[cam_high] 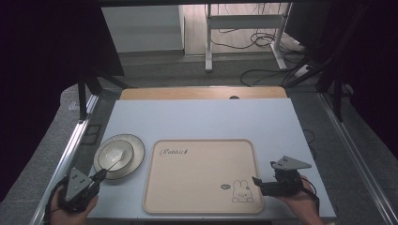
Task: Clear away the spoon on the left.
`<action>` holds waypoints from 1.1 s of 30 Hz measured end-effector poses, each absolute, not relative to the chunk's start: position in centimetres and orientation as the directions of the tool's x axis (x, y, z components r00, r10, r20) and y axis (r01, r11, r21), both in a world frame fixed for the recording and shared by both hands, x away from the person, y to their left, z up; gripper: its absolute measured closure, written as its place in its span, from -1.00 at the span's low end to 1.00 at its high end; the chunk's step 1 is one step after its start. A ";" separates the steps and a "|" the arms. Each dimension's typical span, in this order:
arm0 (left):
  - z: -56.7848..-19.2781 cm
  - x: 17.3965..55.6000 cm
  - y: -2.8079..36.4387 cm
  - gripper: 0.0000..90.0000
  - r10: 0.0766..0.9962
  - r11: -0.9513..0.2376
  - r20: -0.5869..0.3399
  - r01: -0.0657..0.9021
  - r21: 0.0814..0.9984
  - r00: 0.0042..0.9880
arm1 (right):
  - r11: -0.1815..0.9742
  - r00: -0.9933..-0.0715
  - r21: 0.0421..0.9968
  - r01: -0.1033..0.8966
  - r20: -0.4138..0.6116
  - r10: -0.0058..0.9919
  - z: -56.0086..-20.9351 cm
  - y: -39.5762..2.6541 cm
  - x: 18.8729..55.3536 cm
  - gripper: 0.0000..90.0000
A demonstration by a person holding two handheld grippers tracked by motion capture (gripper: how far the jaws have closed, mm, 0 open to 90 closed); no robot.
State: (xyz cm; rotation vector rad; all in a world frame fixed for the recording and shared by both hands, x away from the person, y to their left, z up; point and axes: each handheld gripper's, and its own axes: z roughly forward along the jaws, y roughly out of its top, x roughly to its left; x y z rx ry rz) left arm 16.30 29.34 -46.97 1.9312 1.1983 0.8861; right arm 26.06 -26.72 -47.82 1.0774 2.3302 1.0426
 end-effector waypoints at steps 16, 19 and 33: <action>-45.7 16.7 28.7 0.99 0.921 -0.339 0.209 0.415 0.844 0.328 | 0.434 -0.635 0.751 0.497 -0.027 0.772 -47.7 -26.7 26.0 -0.73; -45.5 16.5 28.9 0.99 0.923 -0.328 0.197 0.409 0.852 0.330 | 0.435 -0.634 0.751 0.497 -0.029 0.773 -47.7 -26.8 26.0 -0.72; -44.4 15.8 28.9 0.99 0.927 -0.303 0.179 0.376 0.875 0.330 | 0.431 -0.629 0.749 0.504 -0.024 0.777 -47.7 -26.8 26.0 -0.72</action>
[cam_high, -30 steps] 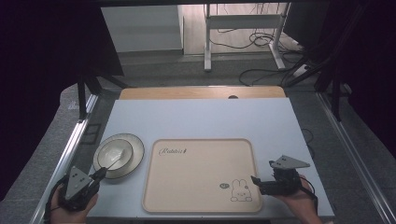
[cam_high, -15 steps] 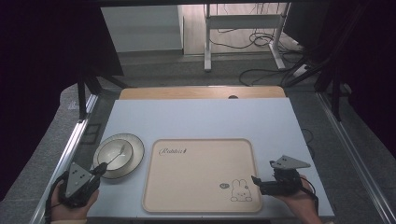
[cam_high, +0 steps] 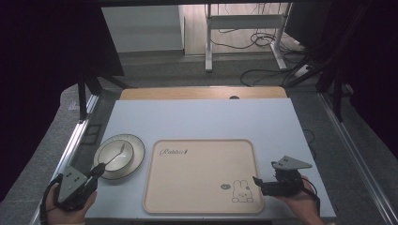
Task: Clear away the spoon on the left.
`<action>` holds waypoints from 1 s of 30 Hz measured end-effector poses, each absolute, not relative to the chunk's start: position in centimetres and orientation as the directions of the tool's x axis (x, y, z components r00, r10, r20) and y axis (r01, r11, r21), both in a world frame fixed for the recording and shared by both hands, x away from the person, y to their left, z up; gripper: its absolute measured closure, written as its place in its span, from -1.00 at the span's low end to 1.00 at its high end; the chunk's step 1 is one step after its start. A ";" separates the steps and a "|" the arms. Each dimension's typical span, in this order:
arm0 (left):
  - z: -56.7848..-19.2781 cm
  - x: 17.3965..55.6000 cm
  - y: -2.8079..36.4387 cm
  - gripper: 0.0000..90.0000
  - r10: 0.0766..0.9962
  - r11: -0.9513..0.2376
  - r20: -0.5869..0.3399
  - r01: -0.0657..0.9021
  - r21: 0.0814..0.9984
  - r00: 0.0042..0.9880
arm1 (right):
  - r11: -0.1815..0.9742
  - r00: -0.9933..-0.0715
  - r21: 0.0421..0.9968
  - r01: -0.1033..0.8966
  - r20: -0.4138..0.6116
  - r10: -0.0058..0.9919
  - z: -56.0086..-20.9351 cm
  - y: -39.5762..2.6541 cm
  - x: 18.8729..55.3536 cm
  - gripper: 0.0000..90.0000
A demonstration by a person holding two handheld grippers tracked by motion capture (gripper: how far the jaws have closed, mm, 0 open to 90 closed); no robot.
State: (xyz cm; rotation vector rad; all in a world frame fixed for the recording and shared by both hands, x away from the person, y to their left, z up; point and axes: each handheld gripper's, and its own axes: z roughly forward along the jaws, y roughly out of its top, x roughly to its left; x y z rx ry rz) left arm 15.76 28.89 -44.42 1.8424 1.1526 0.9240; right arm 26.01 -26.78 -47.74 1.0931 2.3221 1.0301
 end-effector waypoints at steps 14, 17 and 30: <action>-43.2 15.8 28.3 0.99 0.922 -0.265 0.136 0.335 0.904 0.361 | 0.424 -0.627 0.756 0.499 -0.023 0.779 -47.6 -26.9 26.0 -0.72; -43.1 16.0 27.9 0.99 0.918 -0.268 0.137 0.328 0.906 0.372 | 0.422 -0.626 0.757 0.498 -0.023 0.779 -47.6 -26.9 26.0 -0.72; -42.2 17.5 26.1 0.99 0.897 -0.287 0.147 0.298 0.910 0.417 | 0.423 -0.626 0.760 0.493 -0.028 0.779 -47.5 -26.9 25.9 -0.72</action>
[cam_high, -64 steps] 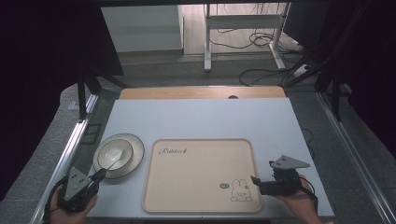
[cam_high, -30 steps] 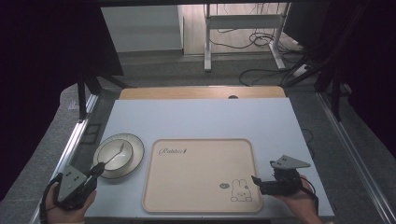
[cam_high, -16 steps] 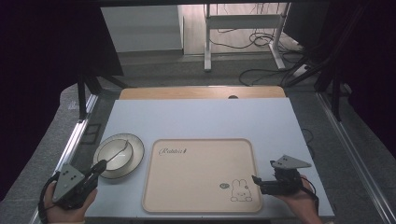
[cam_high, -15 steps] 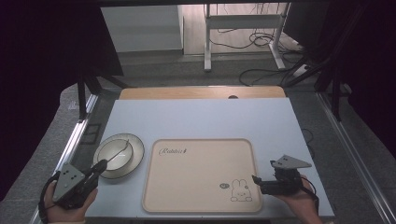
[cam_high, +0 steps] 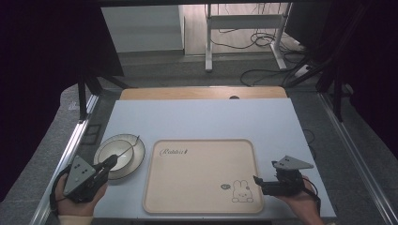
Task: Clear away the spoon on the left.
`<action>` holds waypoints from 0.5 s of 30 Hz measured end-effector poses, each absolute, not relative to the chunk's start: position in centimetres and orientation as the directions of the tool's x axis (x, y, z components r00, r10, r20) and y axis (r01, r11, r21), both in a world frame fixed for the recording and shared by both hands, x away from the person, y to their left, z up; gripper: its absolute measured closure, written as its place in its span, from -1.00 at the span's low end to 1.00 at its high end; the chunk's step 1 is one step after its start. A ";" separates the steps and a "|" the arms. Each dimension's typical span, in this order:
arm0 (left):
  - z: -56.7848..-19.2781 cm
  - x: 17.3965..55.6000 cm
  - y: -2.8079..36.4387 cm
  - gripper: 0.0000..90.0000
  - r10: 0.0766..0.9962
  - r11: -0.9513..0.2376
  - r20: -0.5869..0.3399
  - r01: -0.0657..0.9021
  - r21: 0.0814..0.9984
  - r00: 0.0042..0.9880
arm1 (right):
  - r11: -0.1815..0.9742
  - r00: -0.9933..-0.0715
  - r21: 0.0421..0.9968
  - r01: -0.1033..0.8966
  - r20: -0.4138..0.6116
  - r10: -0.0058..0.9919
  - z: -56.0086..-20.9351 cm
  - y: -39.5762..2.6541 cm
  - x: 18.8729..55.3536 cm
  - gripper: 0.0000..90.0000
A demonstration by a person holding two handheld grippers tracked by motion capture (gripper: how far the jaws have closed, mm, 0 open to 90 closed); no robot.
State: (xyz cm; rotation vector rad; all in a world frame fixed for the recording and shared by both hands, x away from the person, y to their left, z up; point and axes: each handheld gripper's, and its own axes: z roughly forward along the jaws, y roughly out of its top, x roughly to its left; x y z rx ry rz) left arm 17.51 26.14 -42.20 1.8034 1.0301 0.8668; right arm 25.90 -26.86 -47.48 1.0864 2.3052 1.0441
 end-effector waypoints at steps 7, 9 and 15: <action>-41.9 18.4 25.1 0.99 0.885 -0.301 0.153 0.287 0.909 0.440 | 0.420 -0.624 0.762 0.493 -0.028 0.781 -47.5 -27.0 25.9 -0.72; -41.9 18.5 25.0 0.99 0.884 -0.301 0.153 0.286 0.910 0.443 | 0.418 -0.622 0.763 0.492 -0.028 0.783 -47.5 -27.1 25.9 -0.72; -41.8 18.8 24.7 0.99 0.880 -0.304 0.154 0.285 0.909 0.449 | 0.421 -0.623 0.762 0.492 -0.029 0.781 -47.4 -27.1 25.9 -0.72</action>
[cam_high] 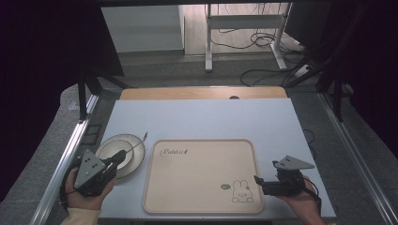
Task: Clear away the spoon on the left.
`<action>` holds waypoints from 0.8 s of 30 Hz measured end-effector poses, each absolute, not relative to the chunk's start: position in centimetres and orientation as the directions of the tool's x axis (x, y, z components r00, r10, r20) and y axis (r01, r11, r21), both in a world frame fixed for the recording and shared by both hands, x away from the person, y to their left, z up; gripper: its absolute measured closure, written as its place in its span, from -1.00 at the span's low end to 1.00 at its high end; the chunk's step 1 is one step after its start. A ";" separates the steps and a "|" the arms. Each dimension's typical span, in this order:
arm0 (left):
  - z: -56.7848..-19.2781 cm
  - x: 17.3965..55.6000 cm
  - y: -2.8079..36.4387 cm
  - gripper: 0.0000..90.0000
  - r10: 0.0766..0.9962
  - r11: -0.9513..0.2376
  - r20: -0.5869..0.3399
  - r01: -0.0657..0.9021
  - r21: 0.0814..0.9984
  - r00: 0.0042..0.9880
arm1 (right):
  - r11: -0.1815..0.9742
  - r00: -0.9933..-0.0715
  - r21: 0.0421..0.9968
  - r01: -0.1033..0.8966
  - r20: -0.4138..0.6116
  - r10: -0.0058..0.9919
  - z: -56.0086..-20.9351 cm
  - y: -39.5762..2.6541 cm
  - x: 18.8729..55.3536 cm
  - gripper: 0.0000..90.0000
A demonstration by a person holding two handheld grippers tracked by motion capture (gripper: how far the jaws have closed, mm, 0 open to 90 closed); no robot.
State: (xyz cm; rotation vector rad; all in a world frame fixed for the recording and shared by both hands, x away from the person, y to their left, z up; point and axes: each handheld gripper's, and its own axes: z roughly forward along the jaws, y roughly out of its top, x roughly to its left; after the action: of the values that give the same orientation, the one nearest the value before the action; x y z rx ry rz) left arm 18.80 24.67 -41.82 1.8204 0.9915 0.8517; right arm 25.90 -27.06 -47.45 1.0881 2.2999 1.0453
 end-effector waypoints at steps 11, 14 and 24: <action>-41.7 19.6 23.4 0.99 0.862 -0.326 0.166 0.275 0.904 0.478 | 0.424 -0.624 0.761 0.492 -0.032 0.781 -47.5 -27.0 25.9 -0.72; -41.7 20.0 22.8 0.99 0.856 -0.330 0.167 0.270 0.904 0.489 | 0.423 -0.623 0.761 0.492 -0.032 0.782 -47.5 -27.0 25.9 -0.72; -42.1 20.8 21.0 0.99 0.823 -0.381 0.190 0.270 0.884 0.536 | 0.424 -0.622 0.759 0.493 -0.033 0.782 -47.5 -27.0 25.9 -0.72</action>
State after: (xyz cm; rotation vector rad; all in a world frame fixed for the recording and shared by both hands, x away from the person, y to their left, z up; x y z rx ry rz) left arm 20.76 21.01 -42.12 1.9121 0.8919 0.8085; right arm 25.90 -27.03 -47.54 1.0886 2.3013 1.0375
